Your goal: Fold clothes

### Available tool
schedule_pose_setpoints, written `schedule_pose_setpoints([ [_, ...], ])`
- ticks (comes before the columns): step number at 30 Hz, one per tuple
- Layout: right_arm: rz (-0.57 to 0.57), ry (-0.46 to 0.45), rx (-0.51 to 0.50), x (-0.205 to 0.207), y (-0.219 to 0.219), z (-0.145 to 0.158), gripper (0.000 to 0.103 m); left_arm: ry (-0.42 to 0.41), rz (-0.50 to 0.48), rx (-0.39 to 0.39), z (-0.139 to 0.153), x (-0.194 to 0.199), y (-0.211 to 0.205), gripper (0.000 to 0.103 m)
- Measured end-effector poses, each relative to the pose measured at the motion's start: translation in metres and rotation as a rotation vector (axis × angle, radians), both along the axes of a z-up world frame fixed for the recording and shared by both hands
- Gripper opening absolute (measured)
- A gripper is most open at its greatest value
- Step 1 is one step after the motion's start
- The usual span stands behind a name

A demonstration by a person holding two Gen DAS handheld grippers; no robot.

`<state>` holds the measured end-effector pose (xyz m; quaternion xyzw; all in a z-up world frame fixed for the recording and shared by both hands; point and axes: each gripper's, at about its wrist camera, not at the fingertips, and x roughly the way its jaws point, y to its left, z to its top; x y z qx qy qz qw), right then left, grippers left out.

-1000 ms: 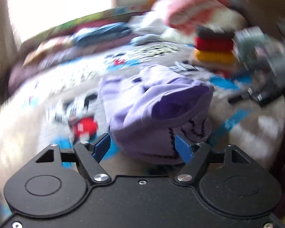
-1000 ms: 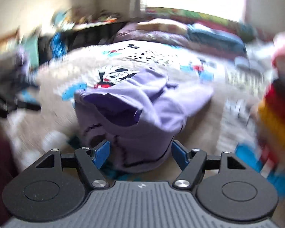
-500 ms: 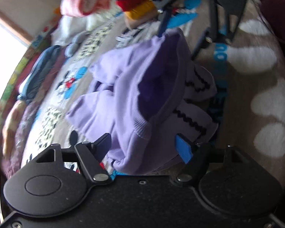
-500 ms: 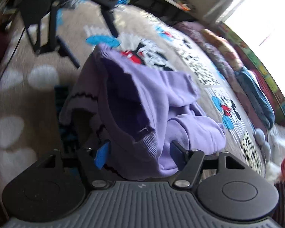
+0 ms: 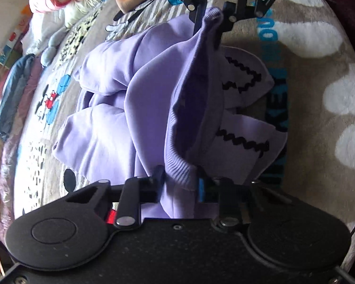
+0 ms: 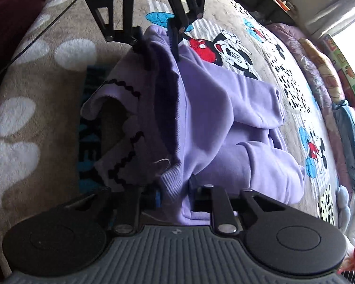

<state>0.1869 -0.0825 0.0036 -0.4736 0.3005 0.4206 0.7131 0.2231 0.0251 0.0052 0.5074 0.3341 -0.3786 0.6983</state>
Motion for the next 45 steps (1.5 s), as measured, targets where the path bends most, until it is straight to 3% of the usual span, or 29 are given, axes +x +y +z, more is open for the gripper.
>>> schedule_pose_setpoints([
  [3,-0.012,0.008,0.009,0.013,-0.001,0.012,0.015,0.009,0.025,0.0,0.01,0.017,-0.004,0.022],
  [6,-0.081,-0.086,0.049,0.029,-0.004,0.028,0.014,-0.003,0.06,-0.012,0.022,0.035,-0.007,0.021],
  [8,-0.127,-0.149,0.077,0.04,-0.006,0.038,0.014,-0.059,0.098,-0.014,0.03,0.045,-0.01,0.018],
  [10,-0.173,-0.211,0.104,0.05,-0.008,0.049,0.014,-0.222,0.166,-0.028,0.04,0.051,-0.015,0.012],
  [12,-0.221,-0.292,0.143,0.057,-0.01,0.059,0.014,-0.617,0.252,-0.059,0.052,0.03,-0.021,0.012],
  [13,-0.24,-0.374,0.186,0.048,-0.012,0.062,0.014,-0.735,0.245,-0.077,0.048,0.004,-0.022,0.011],
  [15,-0.207,-0.369,0.158,0.024,-0.013,0.047,0.014,-0.864,0.177,-0.117,0.029,-0.065,-0.021,0.01],
  [16,-0.19,-0.366,0.144,0.013,-0.013,0.039,0.014,-0.841,0.093,-0.078,0.006,-0.096,-0.021,0.011],
  [18,-0.157,-0.361,0.116,-0.011,-0.014,0.024,0.013,-0.718,-0.112,0.085,-0.057,-0.148,-0.017,0.011],
  [21,-0.108,-0.352,0.073,-0.046,-0.015,0.001,0.012,-0.619,-0.164,0.143,-0.099,-0.181,-0.012,0.011],
  [25,-0.042,-0.341,0.017,-0.093,-0.017,-0.029,0.013,-0.612,-0.108,0.12,-0.096,-0.185,-0.015,0.01],
  [32,0.068,-0.319,-0.078,-0.173,-0.019,-0.081,0.013,-0.583,-0.121,0.121,-0.092,-0.199,-0.014,0.01],
  [40,0.061,-0.283,-0.078,-0.176,-0.022,-0.088,0.013,-0.521,-0.145,0.158,-0.114,-0.226,-0.012,0.01],
  [45,0.024,-0.265,-0.073,-0.191,-0.02,-0.094,0.015,-0.444,-0.062,0.108,-0.112,-0.23,-0.013,0.014],
])
